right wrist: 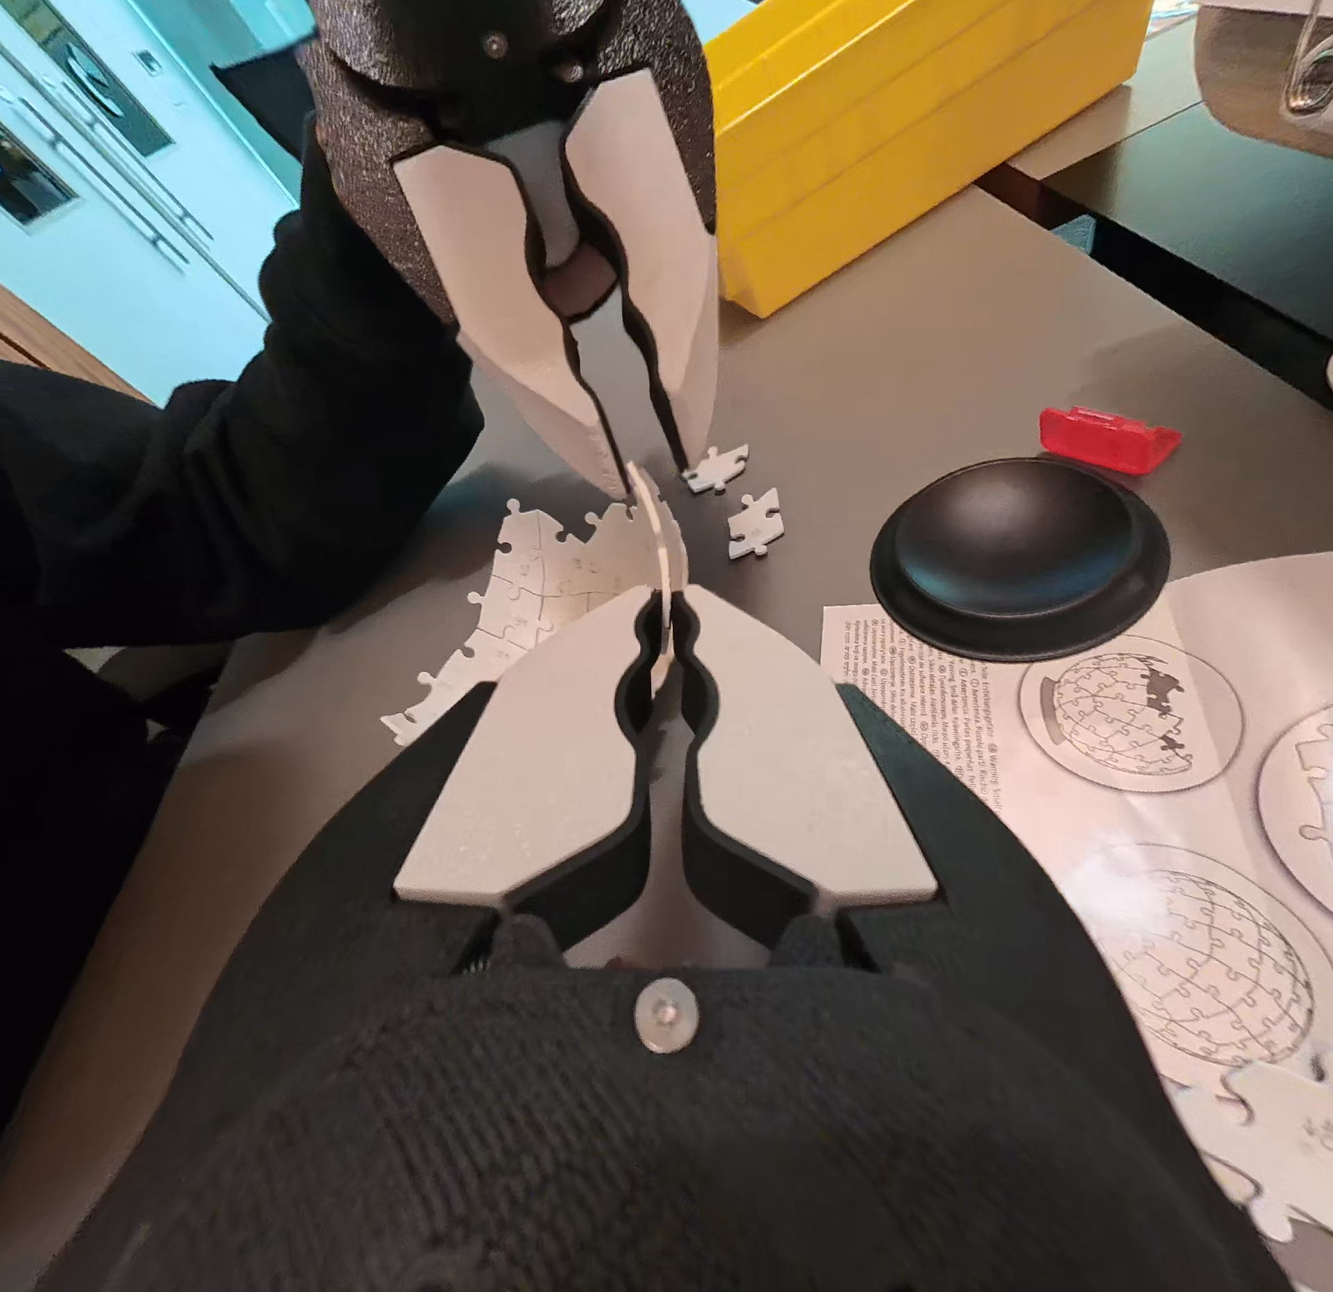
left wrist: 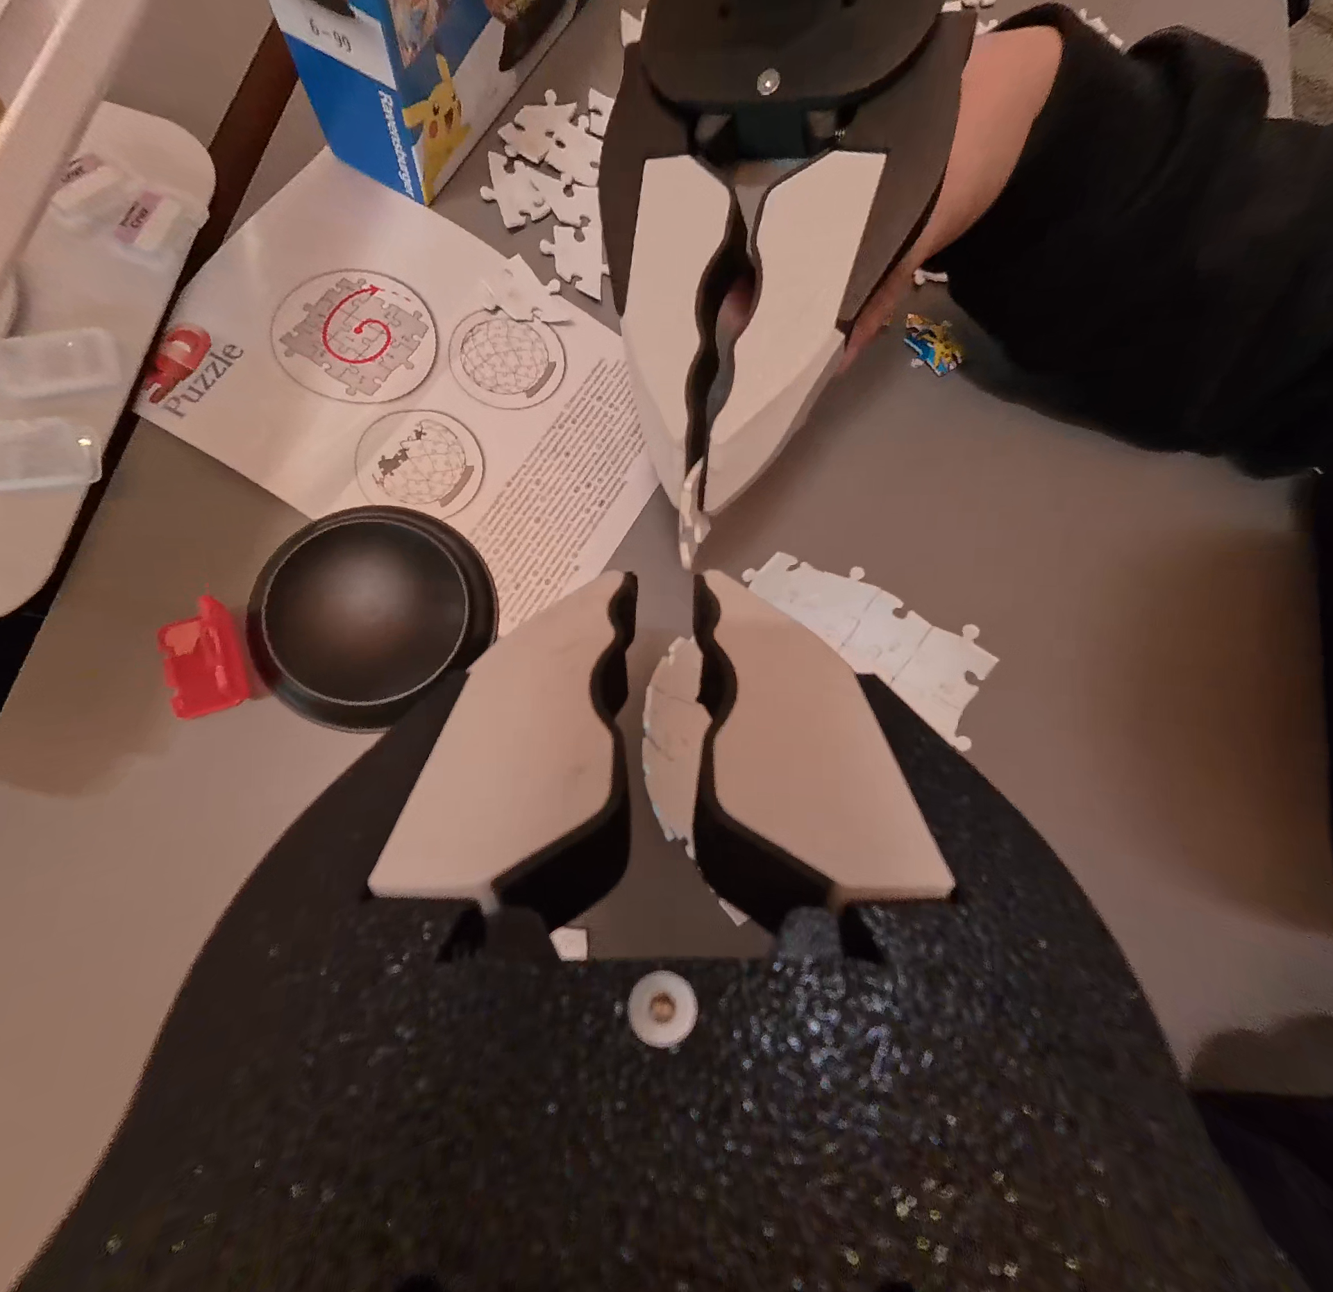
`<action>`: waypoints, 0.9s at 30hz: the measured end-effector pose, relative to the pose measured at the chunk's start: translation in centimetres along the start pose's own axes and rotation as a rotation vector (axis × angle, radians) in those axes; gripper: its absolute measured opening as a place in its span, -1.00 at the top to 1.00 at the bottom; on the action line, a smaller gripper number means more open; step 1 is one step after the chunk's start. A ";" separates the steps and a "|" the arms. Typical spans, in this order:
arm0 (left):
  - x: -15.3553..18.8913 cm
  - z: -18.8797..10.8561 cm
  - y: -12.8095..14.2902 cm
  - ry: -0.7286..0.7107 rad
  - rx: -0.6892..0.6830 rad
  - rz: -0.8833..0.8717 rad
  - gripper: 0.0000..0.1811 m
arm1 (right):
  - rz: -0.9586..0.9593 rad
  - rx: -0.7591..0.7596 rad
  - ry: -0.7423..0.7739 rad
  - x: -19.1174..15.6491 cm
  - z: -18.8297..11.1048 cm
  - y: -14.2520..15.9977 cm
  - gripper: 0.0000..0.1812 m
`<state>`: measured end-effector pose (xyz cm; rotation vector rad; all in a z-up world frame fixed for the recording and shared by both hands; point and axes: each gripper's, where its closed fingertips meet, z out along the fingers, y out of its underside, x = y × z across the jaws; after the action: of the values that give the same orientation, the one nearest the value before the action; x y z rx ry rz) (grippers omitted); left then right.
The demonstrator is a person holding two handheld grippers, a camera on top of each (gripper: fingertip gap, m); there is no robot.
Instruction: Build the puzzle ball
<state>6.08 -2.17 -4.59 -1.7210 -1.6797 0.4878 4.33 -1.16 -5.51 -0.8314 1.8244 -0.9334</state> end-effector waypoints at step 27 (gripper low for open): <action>1.8 2.7 2.7 0.144 -0.196 0.078 0.98 | 0.036 -0.102 -0.042 -0.9 2.4 1.8 0.76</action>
<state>6.39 0.28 -8.00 -1.9199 -1.6062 0.2334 6.58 -0.12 -7.39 -0.8712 1.8572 -0.8003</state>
